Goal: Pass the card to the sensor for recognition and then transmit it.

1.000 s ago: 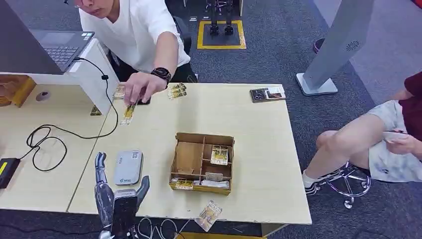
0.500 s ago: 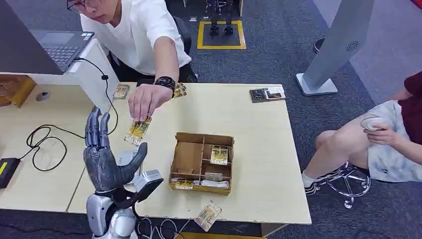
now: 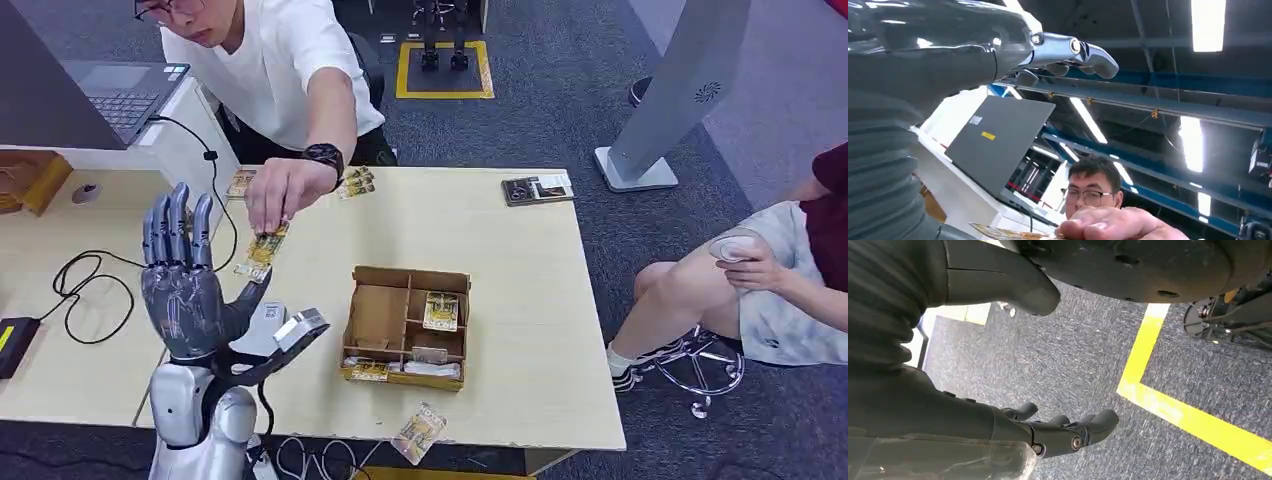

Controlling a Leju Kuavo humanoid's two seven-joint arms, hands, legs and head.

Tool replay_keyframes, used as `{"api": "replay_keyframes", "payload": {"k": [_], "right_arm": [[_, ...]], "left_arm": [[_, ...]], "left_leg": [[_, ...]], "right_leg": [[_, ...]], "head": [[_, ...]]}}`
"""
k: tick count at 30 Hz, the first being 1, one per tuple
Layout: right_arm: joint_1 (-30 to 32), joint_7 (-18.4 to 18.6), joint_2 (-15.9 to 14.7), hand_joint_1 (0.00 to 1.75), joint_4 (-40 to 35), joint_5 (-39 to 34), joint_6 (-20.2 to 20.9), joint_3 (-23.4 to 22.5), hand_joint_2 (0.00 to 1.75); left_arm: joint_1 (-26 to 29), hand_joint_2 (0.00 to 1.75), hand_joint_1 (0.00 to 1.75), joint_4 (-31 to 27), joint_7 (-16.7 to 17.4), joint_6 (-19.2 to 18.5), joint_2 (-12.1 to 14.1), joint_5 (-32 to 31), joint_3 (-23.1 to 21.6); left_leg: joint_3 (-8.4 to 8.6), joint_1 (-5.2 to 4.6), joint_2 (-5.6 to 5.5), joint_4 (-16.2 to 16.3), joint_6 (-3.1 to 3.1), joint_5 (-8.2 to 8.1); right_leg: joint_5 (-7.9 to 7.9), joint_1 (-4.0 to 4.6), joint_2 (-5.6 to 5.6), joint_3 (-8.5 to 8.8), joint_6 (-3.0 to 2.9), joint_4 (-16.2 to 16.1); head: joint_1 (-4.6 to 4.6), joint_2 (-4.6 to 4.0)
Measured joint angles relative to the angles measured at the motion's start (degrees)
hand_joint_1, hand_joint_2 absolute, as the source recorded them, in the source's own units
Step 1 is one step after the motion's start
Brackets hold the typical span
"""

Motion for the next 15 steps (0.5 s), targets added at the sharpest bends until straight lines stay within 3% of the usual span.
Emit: {"api": "replay_keyframes", "payload": {"k": [4, 5, 6, 15], "right_arm": [[-0.01, 0.0, -0.04, 0.0, 0.17, -0.11, -0.15, 0.02, 1.75], [-0.01, 0.0, -0.07, 0.0, 0.22, -0.11, -0.15, 0.02, 1.75], [-0.01, 0.0, -0.09, 0.0, 0.24, -0.15, -0.17, 0.02, 1.75], [-0.01, 0.0, -0.11, 0.0, 0.28, -0.39, -0.24, 0.02, 1.75]], "left_arm": [[0.0, 1.75, 0.0, 0.0, 0.68, 0.0, 0.0, -0.37, 0.0], [0.0, 1.75, 0.28, 0.0, 0.92, 0.02, -0.02, -0.22, 0.0], [0.0, 1.75, 1.75, 0.0, 0.94, 0.02, -0.02, -0.02, 0.0], [0.0, 1.75, 1.75, 0.04, 0.37, 0.02, -0.02, 1.59, 0.0]], "left_leg": [[0.01, 0.0, 0.0, 0.0, 0.0, 0.0], [0.01, 0.0, 0.01, 0.0, 0.0, 0.0], [0.01, 0.0, 0.0, 0.0, 0.0, 0.0], [0.0, 0.0, 0.01, 0.0, 0.0, 0.0]], "right_leg": [[0.0, 0.0, 0.01, -0.01, 0.0, 0.0], [0.0, 0.0, 0.01, -0.01, 0.0, 0.0], [0.0, 0.0, 0.01, -0.01, 0.0, 0.0], [0.0, 0.0, 0.02, -0.01, 0.0, 0.0]], "head": [[0.0, 0.0], [0.0, 0.0], [0.0, 0.0], [0.0, 0.0]]}}
